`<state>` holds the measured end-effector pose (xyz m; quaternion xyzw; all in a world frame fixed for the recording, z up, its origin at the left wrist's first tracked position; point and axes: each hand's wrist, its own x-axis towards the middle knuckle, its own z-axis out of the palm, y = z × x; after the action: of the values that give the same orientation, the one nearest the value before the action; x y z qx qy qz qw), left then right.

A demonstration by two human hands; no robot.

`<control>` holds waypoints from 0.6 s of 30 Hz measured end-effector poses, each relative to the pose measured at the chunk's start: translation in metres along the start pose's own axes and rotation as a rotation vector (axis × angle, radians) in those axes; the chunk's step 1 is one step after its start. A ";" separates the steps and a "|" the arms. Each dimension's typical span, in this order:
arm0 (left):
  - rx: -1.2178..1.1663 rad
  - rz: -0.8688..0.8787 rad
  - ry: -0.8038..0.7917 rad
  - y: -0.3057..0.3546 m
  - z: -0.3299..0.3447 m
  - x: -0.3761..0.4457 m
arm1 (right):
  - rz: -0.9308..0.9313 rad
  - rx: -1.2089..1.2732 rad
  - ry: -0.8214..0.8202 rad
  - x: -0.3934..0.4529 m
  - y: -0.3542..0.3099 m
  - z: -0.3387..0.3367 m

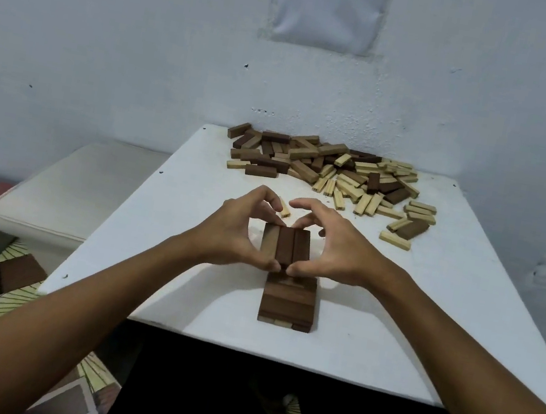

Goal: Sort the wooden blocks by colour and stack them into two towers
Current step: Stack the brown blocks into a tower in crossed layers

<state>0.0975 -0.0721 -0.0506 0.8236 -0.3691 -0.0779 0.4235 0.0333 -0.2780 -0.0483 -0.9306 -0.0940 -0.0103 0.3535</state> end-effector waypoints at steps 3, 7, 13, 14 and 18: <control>-0.009 0.011 -0.036 0.008 0.008 -0.009 | 0.014 0.007 -0.003 -0.019 -0.002 0.001; 0.002 -0.017 -0.061 0.013 0.016 -0.020 | 0.033 0.015 -0.013 -0.035 -0.005 0.003; 0.013 -0.047 -0.078 0.010 0.025 -0.029 | 0.053 0.032 -0.024 -0.048 -0.005 0.010; 0.012 -0.048 -0.077 0.010 0.026 -0.030 | 0.055 0.033 -0.024 -0.050 -0.005 0.010; 0.014 -0.048 -0.077 0.011 0.028 -0.033 | 0.063 0.038 -0.034 -0.052 -0.006 0.012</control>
<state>0.0553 -0.0717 -0.0659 0.8315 -0.3656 -0.1171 0.4015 -0.0198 -0.2745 -0.0579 -0.9262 -0.0708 0.0184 0.3699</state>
